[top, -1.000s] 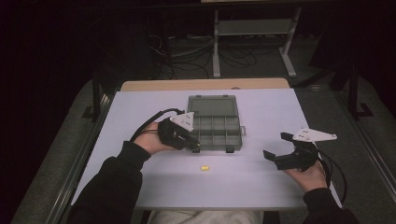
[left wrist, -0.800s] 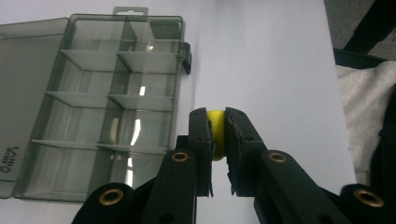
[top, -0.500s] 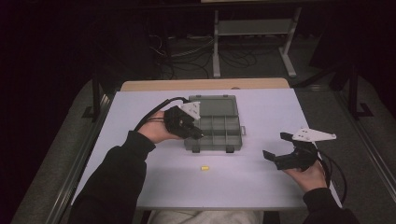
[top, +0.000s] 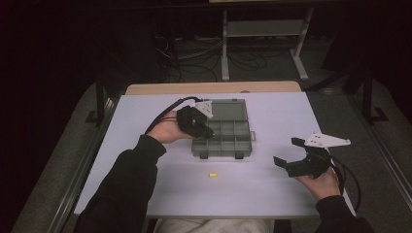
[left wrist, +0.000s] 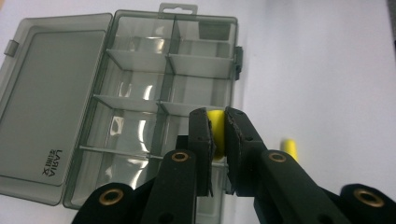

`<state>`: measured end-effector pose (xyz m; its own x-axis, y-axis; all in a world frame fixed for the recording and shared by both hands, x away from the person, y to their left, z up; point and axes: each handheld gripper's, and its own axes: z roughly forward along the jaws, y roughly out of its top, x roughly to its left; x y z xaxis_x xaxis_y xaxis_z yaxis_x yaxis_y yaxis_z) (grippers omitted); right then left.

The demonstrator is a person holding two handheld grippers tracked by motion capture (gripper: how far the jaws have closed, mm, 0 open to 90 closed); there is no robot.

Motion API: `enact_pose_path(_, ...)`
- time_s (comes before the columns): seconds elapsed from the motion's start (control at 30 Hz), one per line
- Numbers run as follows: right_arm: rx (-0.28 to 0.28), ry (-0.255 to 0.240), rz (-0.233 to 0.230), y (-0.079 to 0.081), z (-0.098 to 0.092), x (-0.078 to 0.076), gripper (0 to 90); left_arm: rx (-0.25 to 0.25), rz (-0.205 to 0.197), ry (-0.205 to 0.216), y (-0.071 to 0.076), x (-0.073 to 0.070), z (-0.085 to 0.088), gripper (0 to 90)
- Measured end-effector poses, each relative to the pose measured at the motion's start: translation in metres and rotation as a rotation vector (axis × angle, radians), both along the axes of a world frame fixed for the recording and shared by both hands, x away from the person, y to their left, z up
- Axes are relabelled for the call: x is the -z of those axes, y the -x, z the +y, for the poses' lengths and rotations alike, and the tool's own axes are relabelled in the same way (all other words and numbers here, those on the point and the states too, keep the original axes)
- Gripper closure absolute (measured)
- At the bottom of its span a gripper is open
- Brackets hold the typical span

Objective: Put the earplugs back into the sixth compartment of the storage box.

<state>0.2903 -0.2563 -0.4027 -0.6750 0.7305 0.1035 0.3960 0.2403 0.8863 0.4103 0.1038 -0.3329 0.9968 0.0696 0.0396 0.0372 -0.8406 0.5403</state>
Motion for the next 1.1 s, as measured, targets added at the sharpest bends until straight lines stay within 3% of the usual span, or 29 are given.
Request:
enact_pose_path(0.57,0.000,-0.002,0.003,0.001,-0.001,0.000,0.0,-0.008,0.018,-0.030,-0.015,0.028,-0.012,81.3)
enact_pose_path(0.7,0.000,-0.002,0.005,0.001,-0.002,0.000,0.0,-0.013,0.034,-0.012,-0.017,0.035,-0.016,81.2)
enact_pose_path(1.1,-0.004,0.001,0.006,0.000,-0.001,0.000,0.0,-0.036,0.053,-0.059,-0.024,0.055,-0.018,81.1)
